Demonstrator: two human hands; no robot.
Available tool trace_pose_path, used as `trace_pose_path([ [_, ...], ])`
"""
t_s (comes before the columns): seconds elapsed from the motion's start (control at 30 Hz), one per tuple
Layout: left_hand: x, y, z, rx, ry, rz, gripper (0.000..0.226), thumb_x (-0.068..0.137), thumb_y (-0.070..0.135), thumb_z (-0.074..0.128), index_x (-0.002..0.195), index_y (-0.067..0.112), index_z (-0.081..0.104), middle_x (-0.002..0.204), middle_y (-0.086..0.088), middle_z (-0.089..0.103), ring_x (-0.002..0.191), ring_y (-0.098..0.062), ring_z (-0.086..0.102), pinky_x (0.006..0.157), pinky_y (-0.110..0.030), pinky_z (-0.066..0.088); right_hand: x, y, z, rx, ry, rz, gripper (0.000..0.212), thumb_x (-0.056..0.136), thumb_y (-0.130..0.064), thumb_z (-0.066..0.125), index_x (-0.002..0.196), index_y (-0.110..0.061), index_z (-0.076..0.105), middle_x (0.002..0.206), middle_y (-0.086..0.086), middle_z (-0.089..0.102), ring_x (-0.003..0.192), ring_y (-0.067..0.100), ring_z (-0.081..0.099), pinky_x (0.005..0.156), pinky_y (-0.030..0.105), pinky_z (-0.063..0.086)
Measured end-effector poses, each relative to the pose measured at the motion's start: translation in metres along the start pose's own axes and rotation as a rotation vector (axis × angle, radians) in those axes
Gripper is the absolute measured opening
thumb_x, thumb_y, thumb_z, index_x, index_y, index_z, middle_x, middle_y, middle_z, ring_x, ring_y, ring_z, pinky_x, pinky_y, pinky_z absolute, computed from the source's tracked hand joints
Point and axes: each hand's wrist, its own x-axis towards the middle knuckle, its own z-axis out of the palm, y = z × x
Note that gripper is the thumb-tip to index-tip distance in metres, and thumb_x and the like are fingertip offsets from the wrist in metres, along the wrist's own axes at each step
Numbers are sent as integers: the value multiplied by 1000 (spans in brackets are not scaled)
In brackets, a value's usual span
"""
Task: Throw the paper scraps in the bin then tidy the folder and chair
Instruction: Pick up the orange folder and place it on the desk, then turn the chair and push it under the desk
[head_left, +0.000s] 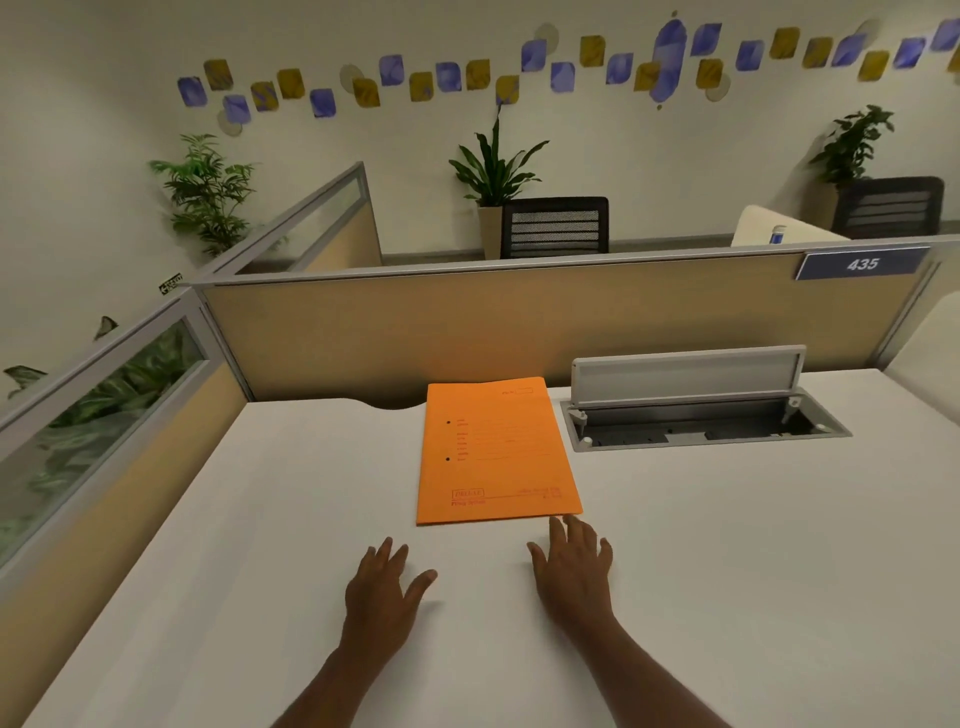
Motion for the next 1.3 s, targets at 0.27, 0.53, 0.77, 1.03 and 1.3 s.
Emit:
trace_pose_path([
  [0.27,-90,-17,-11,-12,7,38,58,93,51,40,142,19,38,155,-7,30,144,-27,24,116,-40,23,-97,-2,-11,-13,27,-2,53,101,-49,29,145,-19,31,153,3,34,142,24,28,115,51,21],
  [0.53,-189,-46,-45,-6,92,147,51,92,44,49,132,12,53,143,-12,48,135,-28,40,111,-39,30,-207,-18,-28,-18,128,-33,52,101,-48,32,141,-17,37,145,3,43,138,24,34,112,50,26],
  [0.77,-265,-59,-63,-53,198,285,38,91,39,56,108,7,69,110,-9,71,109,-27,60,94,-37,46,-294,-24,-35,43,173,-60,49,101,-47,35,140,-16,39,145,2,45,138,23,35,111,50,28],
  [1.03,-333,-55,-45,-51,139,307,42,92,40,54,112,6,67,113,-13,70,110,-30,60,95,-41,47,-381,5,-36,63,81,-16,54,102,-48,31,146,-18,27,153,3,35,143,24,27,115,53,24],
  [1.3,-390,-40,-24,-15,141,344,40,91,36,55,110,3,66,114,-16,69,109,-35,58,94,-46,47,-459,58,-47,107,53,33,54,102,-46,34,147,-19,26,155,5,32,144,26,27,115,58,26],
])
